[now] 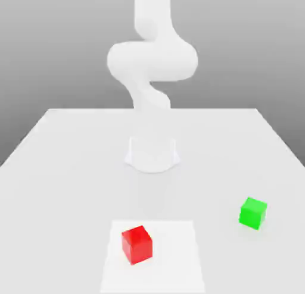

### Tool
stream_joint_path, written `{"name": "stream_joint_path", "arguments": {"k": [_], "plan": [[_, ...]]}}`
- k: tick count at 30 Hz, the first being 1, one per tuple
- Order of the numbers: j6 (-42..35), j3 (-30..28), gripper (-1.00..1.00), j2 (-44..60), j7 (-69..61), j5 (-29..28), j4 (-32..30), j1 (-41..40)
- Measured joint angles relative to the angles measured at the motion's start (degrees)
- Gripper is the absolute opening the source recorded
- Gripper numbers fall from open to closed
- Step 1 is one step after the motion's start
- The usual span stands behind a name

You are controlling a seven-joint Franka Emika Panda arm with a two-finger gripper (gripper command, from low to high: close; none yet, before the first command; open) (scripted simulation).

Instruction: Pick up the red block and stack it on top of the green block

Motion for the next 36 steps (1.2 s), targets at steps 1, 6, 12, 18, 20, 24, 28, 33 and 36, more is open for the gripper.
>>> {"name": "stream_joint_path", "arguments": {"k": [1,6,12,18,20,24,28,33,36], "plan": [[1.25,-0.50,0.00,2.30,-1.37,-0.20,-1.09,0.33],[6.97,-2.84,0.00,12.86,-7.98,-0.72,-6.15,1.65],[13.79,-5.48,0.00,25.31,-16.37,-0.49,-12.12,2.91],[20.55,-7.00,0.00,37.82,-25.57,0.90,-18.08,3.22],[22.84,-6.88,0.00,42.00,-28.72,1.50,-20.04,2.81],[29.30,-5.35,0.00,50.35,-32.09,4.44,-19.95,1.84],[34.13,-3.20,-1.00,56.09,-33.61,6.37,-19.15,0.12],[34.71,-2.86,-1.00,56.88,-33.70,6.52,-19.03,-0.17],[31.61,-3.89,-1.00,53.18,-32.65,5.07,-19.60,0.53]]}}
